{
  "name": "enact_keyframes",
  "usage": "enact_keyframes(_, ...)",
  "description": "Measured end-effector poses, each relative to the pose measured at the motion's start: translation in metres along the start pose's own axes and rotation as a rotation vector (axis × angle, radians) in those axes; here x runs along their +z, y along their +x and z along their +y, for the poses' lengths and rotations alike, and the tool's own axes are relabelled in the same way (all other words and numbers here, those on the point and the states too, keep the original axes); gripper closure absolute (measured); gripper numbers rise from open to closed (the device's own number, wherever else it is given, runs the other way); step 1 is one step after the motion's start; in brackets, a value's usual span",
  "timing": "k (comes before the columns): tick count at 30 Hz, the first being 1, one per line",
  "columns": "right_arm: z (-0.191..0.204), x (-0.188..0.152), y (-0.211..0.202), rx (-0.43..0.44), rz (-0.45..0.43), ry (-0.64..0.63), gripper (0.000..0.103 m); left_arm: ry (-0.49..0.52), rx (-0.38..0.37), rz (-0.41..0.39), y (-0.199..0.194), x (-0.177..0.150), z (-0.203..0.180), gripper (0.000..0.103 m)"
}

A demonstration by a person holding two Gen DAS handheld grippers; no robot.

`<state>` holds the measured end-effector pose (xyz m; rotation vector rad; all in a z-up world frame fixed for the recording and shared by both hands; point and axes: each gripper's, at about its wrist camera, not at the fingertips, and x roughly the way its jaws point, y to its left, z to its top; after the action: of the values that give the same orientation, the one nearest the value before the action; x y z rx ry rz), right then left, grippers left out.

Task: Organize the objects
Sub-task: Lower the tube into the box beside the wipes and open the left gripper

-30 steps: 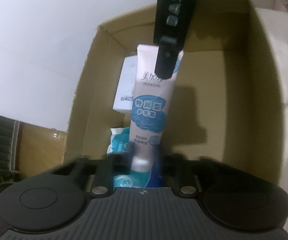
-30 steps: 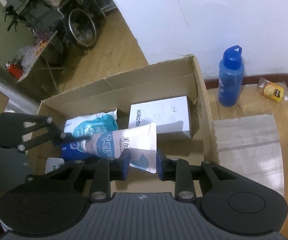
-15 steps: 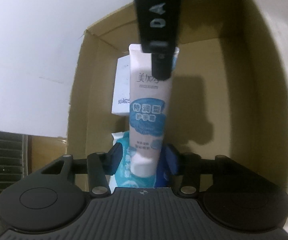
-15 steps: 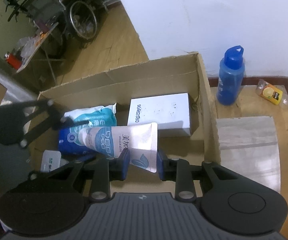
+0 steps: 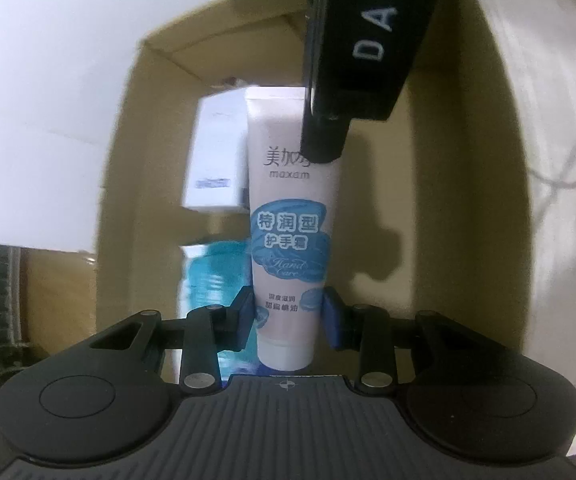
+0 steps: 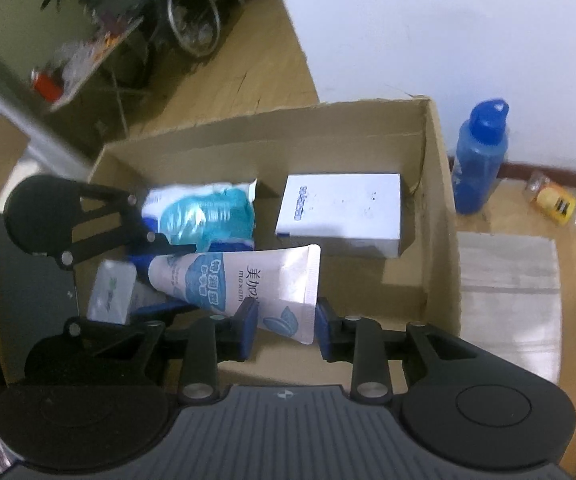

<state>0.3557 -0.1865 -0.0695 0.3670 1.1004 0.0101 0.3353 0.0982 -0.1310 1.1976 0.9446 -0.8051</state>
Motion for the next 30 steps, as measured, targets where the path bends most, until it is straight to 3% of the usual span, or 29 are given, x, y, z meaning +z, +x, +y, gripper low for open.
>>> enact_keyframes(4,-0.002,-0.002,0.018,-0.05,0.077,0.03,0.068,0.042,-0.016,0.045,0.016,0.009,-0.01,0.068)
enact_keyframes(10,0.005,-0.001,0.031,-0.116,0.072,0.008,0.067,0.039,0.008,0.094,0.037,0.017,-0.008,0.066)
enact_keyframes(18,0.017,-0.006,0.035,-0.206,0.059,-0.067,0.069,-0.017,0.021,0.091,0.03,0.013,-0.001,0.059)
enact_keyframes(22,0.015,-0.004,0.028,-0.207,0.025,-0.078,0.073,-0.049,-0.003,0.067,0.028,0.008,-0.001,0.083)
enact_keyframes(25,0.014,-0.005,0.028,-0.245,0.004,-0.123,0.086,-0.143,-0.006,0.052,0.028,0.004,0.005,0.083)
enact_keyframes(30,0.017,-0.022,0.022,-0.218,0.021,-0.197,0.086,-0.219,0.027,0.004,0.011,-0.01,0.001,0.083)
